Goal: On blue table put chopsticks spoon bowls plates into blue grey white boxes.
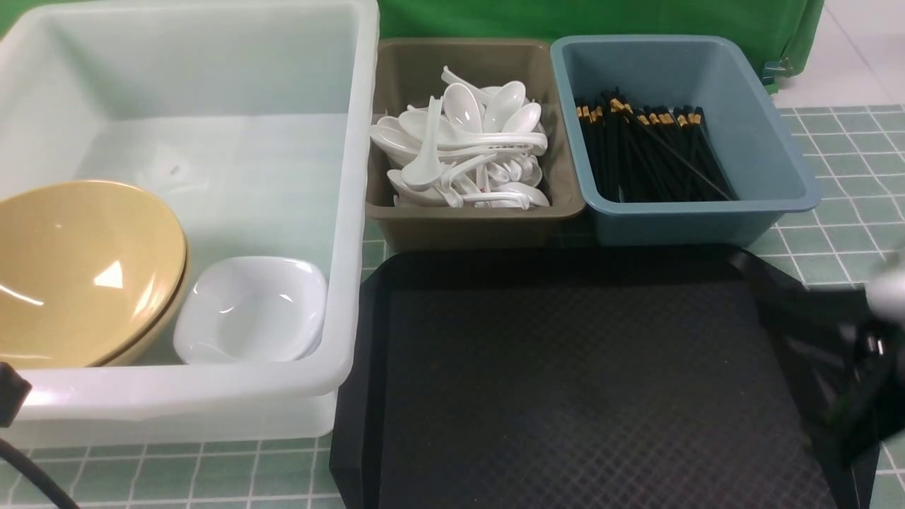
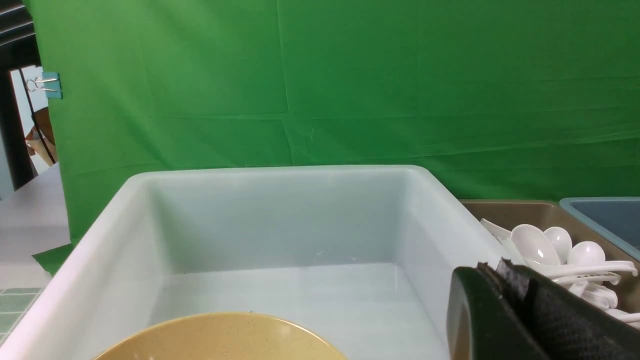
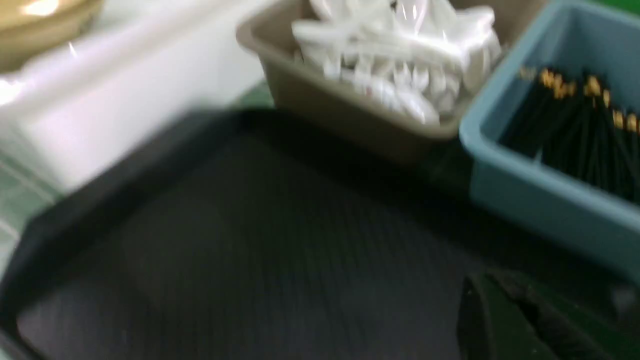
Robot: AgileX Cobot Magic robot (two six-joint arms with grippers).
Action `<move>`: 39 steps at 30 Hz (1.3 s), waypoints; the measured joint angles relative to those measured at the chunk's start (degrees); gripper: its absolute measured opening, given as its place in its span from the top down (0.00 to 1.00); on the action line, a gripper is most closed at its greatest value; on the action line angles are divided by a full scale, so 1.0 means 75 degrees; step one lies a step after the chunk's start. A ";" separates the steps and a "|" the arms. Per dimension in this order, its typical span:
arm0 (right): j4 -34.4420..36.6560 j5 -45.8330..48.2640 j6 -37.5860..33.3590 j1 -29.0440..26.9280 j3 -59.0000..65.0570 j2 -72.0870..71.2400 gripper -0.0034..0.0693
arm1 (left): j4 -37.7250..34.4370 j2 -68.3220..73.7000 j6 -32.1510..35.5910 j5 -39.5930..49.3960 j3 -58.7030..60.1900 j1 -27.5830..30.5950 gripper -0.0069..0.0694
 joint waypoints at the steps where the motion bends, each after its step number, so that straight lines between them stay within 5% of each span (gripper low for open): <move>1: 0.0026 -0.0130 0.0135 0.0002 0.0508 -0.0304 0.90 | 0.0000 0.0000 0.0000 0.0000 0.0000 0.0000 0.91; 8: 0.0054 -0.1183 0.0035 -0.0187 0.2023 -0.1382 0.90 | 0.0000 0.0000 0.0000 0.0000 0.0000 0.0000 0.91; 16: 0.0154 -0.4720 -0.0808 -0.1028 0.3588 -0.3039 0.90 | 0.0000 0.0000 0.0000 0.0022 0.0000 0.0000 0.91; 20: 0.0089 -0.4116 -0.0982 -0.2104 0.3651 -0.4609 0.90 | 0.0000 0.0000 0.0000 0.0088 0.0000 0.0000 0.91; 25: -0.1437 -0.2723 -0.0287 -0.2925 0.3651 -0.5739 0.89 | 0.0000 0.0000 0.0000 0.0088 0.0000 0.0000 0.91; 39: -0.1933 0.0402 0.1212 -0.3601 0.3656 -0.5922 0.88 | 0.0000 0.0000 0.0000 0.0088 0.0000 0.0000 0.91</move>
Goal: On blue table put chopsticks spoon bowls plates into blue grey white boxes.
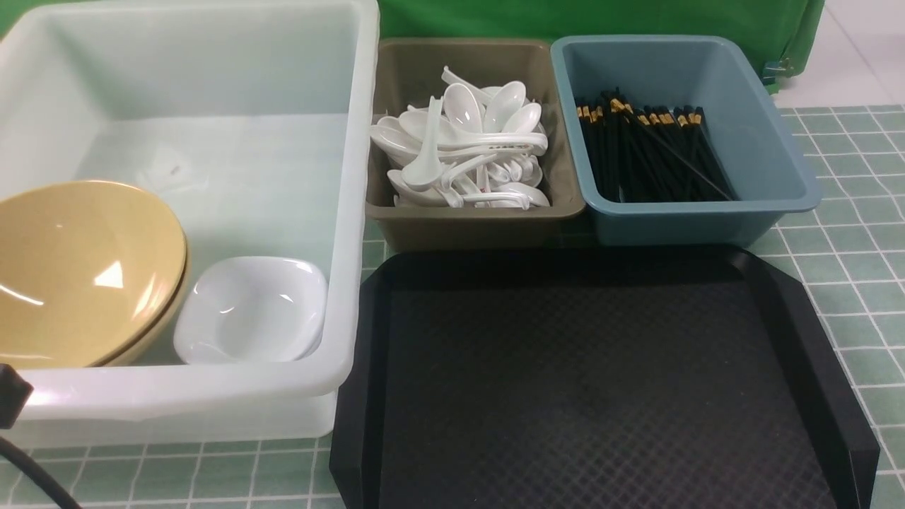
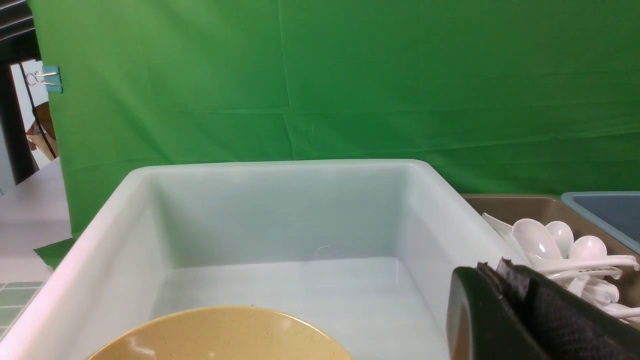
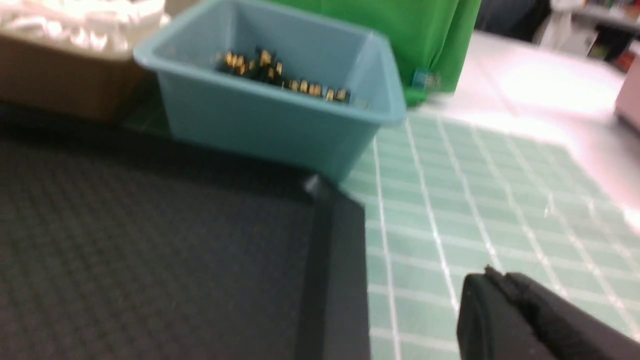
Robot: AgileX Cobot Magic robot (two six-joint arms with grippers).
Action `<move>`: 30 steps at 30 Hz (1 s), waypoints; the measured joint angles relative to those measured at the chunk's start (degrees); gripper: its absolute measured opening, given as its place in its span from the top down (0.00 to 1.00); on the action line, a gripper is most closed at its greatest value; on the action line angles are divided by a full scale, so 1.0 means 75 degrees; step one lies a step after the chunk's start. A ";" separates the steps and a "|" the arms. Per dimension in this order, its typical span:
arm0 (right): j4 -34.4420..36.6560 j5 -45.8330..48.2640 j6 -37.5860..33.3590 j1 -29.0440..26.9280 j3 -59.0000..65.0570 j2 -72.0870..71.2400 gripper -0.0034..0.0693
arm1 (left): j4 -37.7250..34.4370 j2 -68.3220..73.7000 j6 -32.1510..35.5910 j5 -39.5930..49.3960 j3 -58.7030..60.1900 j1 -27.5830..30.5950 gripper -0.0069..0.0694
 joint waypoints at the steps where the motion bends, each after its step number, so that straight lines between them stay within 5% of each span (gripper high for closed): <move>1: 0.0000 0.0143 0.0041 0.0000 0.0000 0.0000 0.88 | 0.0000 0.0000 0.0000 0.0000 0.0000 0.0000 0.91; 30: -0.0009 0.0358 0.0247 0.0000 0.0010 0.0000 0.85 | 0.0000 -0.0662 0.0001 -0.0024 0.0606 0.0033 0.91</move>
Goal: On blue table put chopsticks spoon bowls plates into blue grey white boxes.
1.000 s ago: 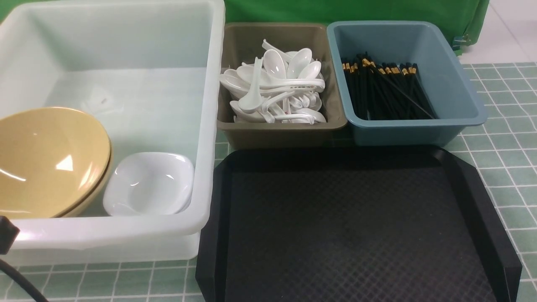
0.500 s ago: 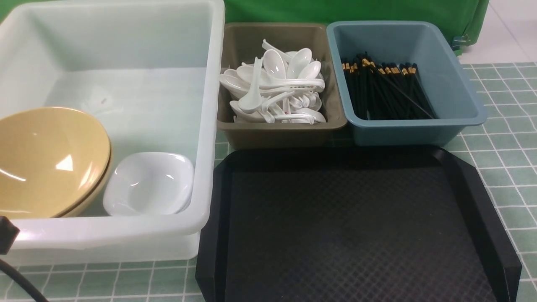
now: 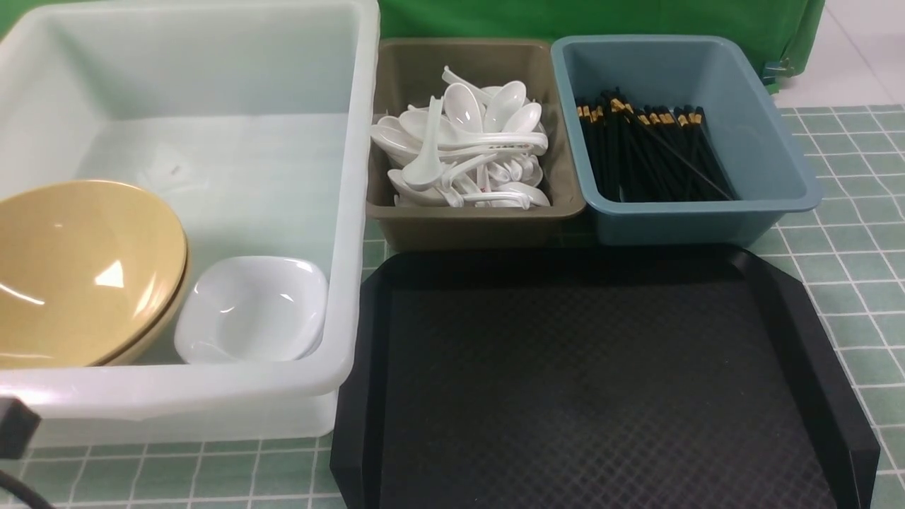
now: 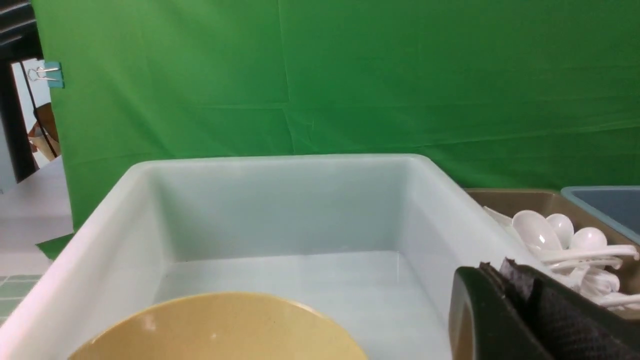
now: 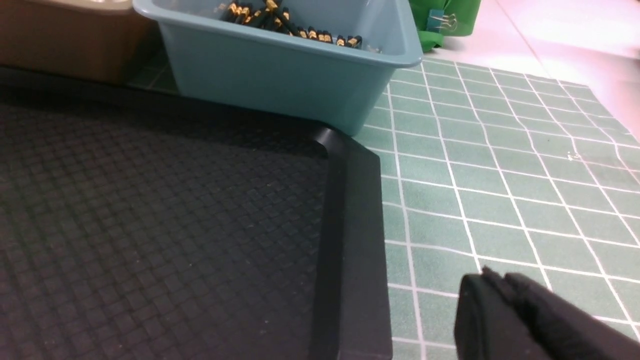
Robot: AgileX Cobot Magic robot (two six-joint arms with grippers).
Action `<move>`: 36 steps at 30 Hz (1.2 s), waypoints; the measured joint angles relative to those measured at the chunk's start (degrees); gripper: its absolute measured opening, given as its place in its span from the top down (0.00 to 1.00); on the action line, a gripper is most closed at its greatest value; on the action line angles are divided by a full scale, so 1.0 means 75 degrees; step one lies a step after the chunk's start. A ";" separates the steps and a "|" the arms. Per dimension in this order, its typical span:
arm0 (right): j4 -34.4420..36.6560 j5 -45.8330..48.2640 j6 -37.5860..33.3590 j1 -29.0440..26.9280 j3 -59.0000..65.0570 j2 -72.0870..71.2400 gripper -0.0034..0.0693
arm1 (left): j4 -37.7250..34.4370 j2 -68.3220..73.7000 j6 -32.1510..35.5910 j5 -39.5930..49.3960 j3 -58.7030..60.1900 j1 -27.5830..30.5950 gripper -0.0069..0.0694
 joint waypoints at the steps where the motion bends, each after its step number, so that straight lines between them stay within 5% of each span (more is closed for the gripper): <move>1: 0.0000 0.0000 0.0000 0.0000 0.0000 0.0000 0.85 | 0.0005 -0.0397 0.0000 0.0104 0.0296 0.0049 0.91; 12: 0.0000 0.0018 0.0017 -0.0006 0.0000 0.0000 0.83 | -0.1286 -0.1890 0.0108 0.1490 0.2109 0.0210 0.91; 16: 0.0000 0.0024 0.0024 -0.0006 -0.0007 0.0000 0.82 | -0.1742 -0.1890 0.0917 0.2085 0.2109 0.0209 0.91; 36: 0.0000 0.0024 0.0024 -0.0006 -0.0007 0.0000 0.82 | -0.1928 -0.1890 0.1591 0.2160 0.2103 0.0209 0.91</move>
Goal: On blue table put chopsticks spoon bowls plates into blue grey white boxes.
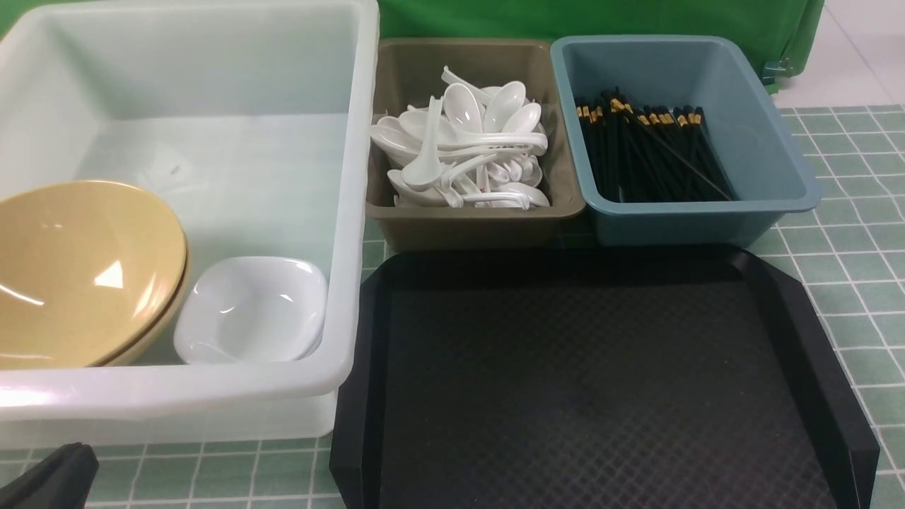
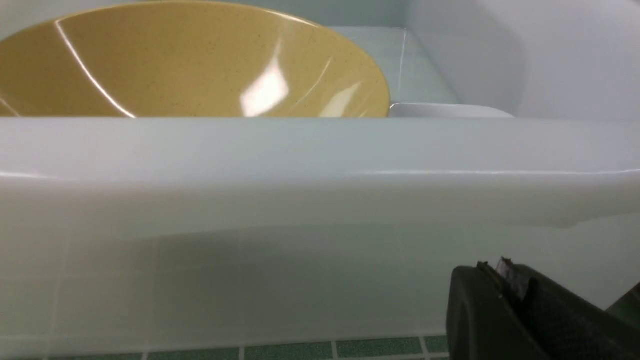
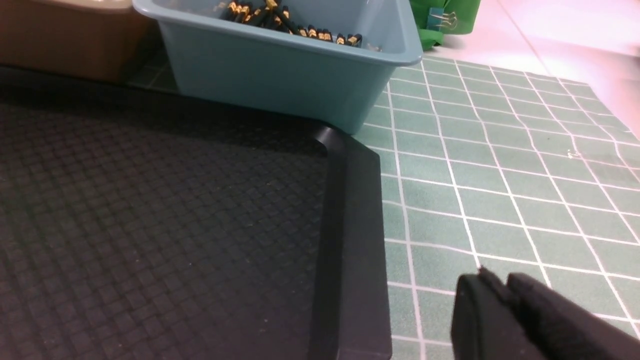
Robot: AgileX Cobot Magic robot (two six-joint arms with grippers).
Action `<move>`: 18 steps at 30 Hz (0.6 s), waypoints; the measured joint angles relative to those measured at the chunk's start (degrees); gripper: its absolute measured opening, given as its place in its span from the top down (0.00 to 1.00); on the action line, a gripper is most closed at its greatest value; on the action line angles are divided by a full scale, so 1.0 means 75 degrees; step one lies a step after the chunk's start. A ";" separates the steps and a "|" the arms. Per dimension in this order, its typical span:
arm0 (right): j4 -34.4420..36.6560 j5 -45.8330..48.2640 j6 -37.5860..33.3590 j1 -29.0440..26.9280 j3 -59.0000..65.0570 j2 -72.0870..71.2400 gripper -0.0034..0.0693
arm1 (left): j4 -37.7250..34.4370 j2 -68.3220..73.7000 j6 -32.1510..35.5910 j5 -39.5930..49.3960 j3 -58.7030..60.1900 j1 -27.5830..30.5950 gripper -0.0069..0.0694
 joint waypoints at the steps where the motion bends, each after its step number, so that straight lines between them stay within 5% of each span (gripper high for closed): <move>1: 0.0000 0.0000 0.0000 0.0000 0.0000 0.0000 0.82 | 0.0000 0.0000 0.0000 0.0000 0.0000 0.0000 0.91; 18: 0.0000 0.0009 0.0000 0.0000 0.0000 0.0000 0.80 | 0.0000 0.0000 0.0000 0.0000 0.0000 0.0000 0.91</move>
